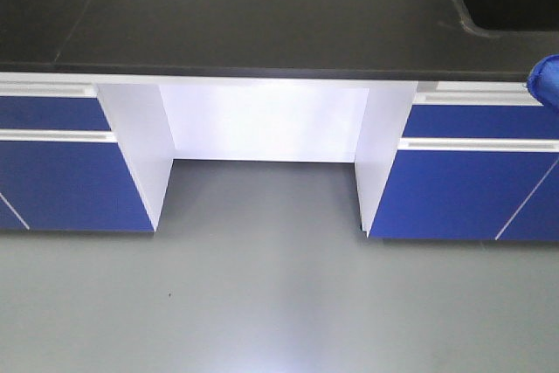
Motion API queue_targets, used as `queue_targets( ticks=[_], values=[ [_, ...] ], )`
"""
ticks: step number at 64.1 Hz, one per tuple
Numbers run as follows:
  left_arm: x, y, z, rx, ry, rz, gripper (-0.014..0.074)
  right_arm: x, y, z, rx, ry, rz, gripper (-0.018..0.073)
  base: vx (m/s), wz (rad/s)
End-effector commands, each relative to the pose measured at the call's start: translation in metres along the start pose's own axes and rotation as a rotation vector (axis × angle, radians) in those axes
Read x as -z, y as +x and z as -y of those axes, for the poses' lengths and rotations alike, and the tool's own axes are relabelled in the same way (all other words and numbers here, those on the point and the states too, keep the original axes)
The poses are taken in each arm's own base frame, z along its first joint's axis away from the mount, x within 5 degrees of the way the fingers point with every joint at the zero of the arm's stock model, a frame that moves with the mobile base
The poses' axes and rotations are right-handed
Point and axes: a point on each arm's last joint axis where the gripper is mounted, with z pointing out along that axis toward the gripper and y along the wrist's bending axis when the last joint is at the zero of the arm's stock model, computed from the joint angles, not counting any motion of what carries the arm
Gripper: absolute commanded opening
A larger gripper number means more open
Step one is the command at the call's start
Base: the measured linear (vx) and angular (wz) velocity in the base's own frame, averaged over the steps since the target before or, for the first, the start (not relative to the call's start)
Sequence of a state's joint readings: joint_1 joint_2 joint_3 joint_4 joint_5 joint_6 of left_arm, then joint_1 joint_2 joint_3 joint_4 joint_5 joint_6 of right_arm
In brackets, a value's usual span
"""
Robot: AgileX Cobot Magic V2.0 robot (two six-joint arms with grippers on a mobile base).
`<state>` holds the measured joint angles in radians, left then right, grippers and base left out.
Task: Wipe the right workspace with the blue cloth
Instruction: 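Hold the cloth in the right gripper while the base drives to another counter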
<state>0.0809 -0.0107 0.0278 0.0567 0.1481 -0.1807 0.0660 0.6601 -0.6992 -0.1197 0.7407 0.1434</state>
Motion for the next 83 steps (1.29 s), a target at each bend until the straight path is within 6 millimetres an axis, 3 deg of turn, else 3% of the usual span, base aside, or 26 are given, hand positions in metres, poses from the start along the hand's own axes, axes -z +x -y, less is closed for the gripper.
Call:
queue_targets(
  ticks=[1, 83],
  values=[
    [-0.0004, 0.0024, 0.0001, 0.015, 0.012, 0.063, -0.0006, 0.0064, -0.014, 0.0, 0.01, -0.004, 0.101, -0.0008, -0.34, 0.03],
    [-0.0004, 0.0024, 0.0001, 0.015, 0.012, 0.063, -0.0006, 0.0062, -0.0125, 0.0002, 0.01, -0.001, 0.084, -0.0008, -0.28, 0.0]
  ],
)
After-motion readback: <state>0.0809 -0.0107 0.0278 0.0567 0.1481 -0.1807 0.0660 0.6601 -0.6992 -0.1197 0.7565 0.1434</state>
